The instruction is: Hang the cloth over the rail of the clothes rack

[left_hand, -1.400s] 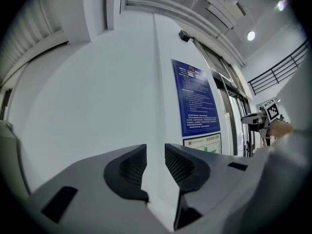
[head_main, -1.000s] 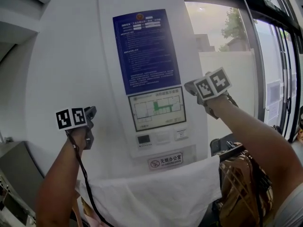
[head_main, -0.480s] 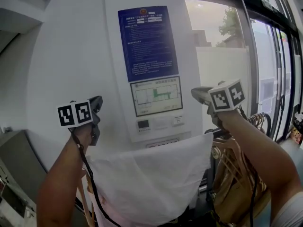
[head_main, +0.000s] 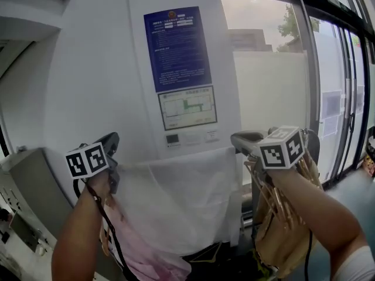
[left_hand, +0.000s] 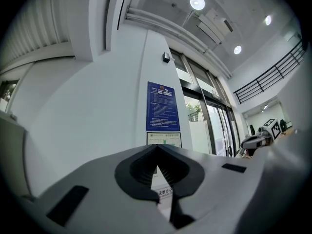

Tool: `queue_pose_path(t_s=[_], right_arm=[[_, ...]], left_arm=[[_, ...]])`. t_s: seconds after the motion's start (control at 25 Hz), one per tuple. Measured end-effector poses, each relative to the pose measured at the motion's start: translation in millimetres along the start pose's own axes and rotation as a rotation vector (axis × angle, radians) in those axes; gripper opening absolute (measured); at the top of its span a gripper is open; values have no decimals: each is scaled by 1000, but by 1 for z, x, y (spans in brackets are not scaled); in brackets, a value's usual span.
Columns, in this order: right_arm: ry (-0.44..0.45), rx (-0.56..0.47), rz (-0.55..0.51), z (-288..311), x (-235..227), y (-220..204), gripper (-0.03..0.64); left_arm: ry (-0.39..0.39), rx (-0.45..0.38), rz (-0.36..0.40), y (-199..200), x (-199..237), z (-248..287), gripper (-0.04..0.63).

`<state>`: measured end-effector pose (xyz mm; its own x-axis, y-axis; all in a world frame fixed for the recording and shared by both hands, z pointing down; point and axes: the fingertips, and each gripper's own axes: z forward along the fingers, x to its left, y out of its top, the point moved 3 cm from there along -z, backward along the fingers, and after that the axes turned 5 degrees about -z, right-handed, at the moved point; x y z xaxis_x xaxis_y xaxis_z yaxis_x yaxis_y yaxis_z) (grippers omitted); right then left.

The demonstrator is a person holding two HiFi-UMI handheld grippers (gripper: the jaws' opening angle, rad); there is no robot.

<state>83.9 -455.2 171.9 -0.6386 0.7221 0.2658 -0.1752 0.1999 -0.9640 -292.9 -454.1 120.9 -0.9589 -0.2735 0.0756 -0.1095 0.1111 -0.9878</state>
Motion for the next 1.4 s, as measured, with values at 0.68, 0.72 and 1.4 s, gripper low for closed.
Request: queue_pose_path(t_s=[0.68,0.72,1.4], right_arm=[[-12,69,227,16,37,-144,100],[-17,64,227,17,37,-144,90],[-121,-41,129,-31,-8,-38,5]], left_arm=[[-18,61,17,-125,-12,-79,72],[-17,65,15,-130,-10,-80,72],[46,46,20,-125,29,-88,72]])
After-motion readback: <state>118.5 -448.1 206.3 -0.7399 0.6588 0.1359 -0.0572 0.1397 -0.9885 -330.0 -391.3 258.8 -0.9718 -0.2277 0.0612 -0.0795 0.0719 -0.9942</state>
